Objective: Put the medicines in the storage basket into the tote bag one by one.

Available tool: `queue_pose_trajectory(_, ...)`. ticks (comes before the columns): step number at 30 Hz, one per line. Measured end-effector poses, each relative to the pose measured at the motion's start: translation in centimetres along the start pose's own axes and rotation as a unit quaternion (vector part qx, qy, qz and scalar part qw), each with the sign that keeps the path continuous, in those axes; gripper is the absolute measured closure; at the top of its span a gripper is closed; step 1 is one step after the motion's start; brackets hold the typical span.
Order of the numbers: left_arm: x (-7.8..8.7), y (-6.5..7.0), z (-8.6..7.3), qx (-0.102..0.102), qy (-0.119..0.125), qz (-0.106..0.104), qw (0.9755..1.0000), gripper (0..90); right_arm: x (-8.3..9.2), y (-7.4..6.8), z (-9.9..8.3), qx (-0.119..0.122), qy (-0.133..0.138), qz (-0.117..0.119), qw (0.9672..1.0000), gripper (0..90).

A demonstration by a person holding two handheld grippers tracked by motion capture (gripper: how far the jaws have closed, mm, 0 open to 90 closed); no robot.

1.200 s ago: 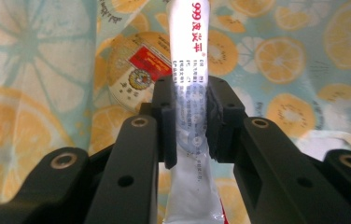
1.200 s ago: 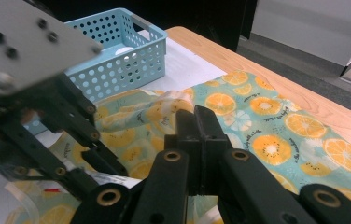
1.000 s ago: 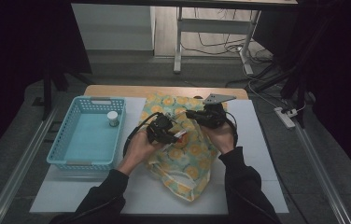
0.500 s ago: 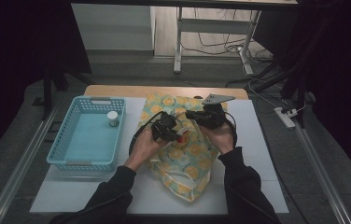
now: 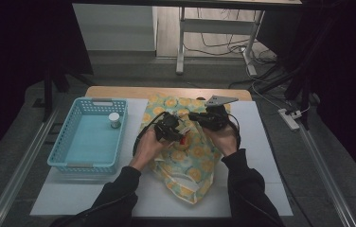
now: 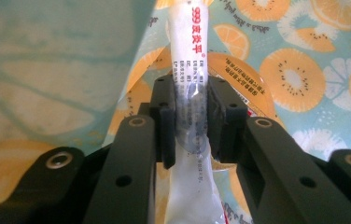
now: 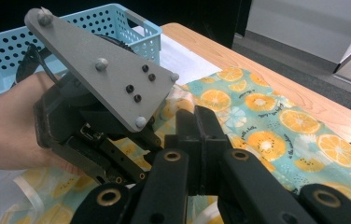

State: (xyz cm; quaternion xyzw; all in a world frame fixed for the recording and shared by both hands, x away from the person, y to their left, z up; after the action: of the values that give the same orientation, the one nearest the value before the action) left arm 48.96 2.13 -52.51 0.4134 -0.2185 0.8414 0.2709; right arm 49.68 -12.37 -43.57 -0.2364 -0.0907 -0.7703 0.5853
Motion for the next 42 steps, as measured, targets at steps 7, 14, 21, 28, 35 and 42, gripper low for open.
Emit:
queue_pose_trajectory(7,0.3,-0.1,0.2,0.017,0.017,-0.008,0.9997,64.9,0.1,0.1,0.0,-0.001,0.002,0.0,1.0,90.0)
queue_pose_trajectory(14,1.0,0.1,0.2,0.009,0.027,-0.026,0.9993,52.9,0.1,0.1,0.0,-0.001,0.002,0.0,1.0,90.0)
queue_pose_trajectory(21,1.8,0.6,0.3,-0.006,0.044,-0.036,0.9984,35.4,0.1,0.2,-0.1,-0.003,0.003,0.0,1.0,90.0)
queue_pose_trajectory(28,3.3,1.0,0.2,0.007,0.06,-0.072,0.9956,22.5,0.1,0.3,-0.1,-0.005,0.003,0.0,1.0,89.9)
queue_pose_trajectory(35,5.0,0.6,-0.4,0.018,0.07,-0.08,0.9941,16.9,0.0,0.3,-0.2,-0.004,0.0,0.0,1.0,90.0)
queue_pose_trajectory(42,6.3,0.0,-1.1,0.034,0.089,-0.116,0.9887,6.0,0.0,0.2,-0.2,-0.003,0.001,0.0,1.0,89.9)
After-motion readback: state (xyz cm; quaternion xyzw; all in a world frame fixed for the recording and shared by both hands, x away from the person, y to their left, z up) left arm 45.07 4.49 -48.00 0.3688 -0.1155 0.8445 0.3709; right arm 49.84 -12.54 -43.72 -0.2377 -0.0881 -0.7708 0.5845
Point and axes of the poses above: each handheld gripper's, and its own axes: x roughly backward along the jaws, z roughly out of its top, y roughly to its right, the point moved 4 cm from there along -x, roughly forward along the jaws, and after that the axes turned 14 degrees about z, right-handed, at the moved point
